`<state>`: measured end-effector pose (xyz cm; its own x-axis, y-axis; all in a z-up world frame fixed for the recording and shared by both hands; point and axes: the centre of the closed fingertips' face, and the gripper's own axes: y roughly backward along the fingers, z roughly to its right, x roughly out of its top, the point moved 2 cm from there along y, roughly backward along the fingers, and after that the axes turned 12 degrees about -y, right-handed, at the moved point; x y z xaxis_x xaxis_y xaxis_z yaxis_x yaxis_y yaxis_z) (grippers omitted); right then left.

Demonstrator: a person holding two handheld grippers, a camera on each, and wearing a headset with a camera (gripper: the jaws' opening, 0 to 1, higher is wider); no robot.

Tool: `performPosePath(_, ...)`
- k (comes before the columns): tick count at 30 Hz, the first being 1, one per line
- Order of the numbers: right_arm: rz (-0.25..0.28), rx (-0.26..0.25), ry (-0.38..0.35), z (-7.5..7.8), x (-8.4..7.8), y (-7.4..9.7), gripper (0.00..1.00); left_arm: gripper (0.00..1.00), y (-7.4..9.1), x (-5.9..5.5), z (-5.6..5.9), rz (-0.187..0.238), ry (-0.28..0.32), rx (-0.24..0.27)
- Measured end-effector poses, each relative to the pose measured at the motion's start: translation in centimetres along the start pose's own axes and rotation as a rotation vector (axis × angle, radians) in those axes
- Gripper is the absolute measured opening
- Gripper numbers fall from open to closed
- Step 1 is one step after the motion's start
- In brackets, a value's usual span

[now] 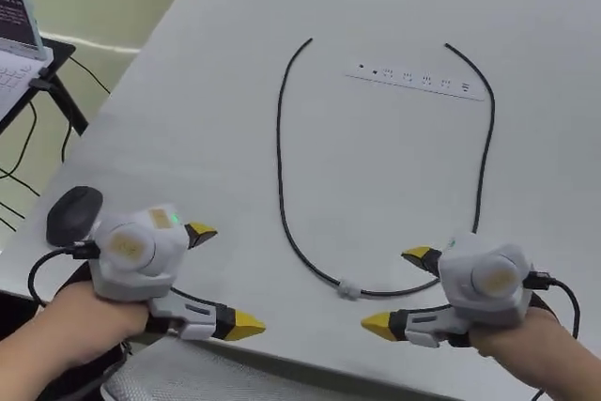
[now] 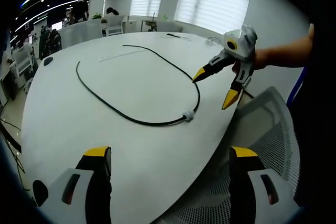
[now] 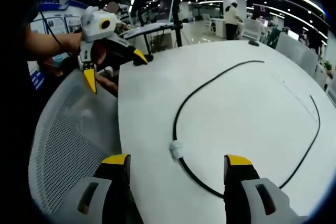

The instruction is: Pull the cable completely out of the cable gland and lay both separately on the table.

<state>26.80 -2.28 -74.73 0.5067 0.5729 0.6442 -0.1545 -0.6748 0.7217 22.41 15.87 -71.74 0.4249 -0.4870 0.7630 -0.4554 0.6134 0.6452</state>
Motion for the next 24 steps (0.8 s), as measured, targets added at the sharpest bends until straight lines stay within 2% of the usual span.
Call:
performPosePath(2, -0.023, 0.009, 0.011, 0.1, -0.1, -0.7, 0.70, 0.92, -0.1, 0.2, 0.3, 0.012, 0.007, -0.014)
performPosePath(4, -0.043, 0.007, 0.026, 0.2, -0.2, -1.2, 0.68, 0.93, -0.2, 0.2, 0.5, 0.002, -0.014, -0.021)
performPosePath(7, -0.057, 0.008, 0.036, 0.4, -0.2, -1.8, 0.66, 0.91, -0.4, 0.2, 0.8, 0.008, 0.006, -0.033)
performPosePath(10, -0.079, 0.007, 0.052, 0.6, -0.4, -2.5, 0.62, 0.91, -0.5, -0.2, 1.3, -0.009, -0.016, -0.048)
performPosePath(13, -0.099, 0.010, 0.060, 0.6, -0.5, -3.1, 0.59, 0.90, -0.4, -0.2, 1.4, -0.004, -0.013, -0.057)
performPosePath(17, -0.119, 0.023, 0.058, 0.5, -0.7, -3.7, 0.57, 0.90, -0.3, -0.6, 1.4, -0.007, -0.010, -0.057)
performPosePath(20, -0.161, 0.019, 0.108, 0.7, -1.3, -4.2, 0.54, 0.90, 0.1, -0.5, 1.4, 0.002, 0.002, -0.048)
performPosePath(24, -0.177, 0.031, 0.126, 0.8, -1.7, -4.7, 0.50, 0.88, 0.4, -0.6, 1.5, -0.005, 0.001, -0.048)
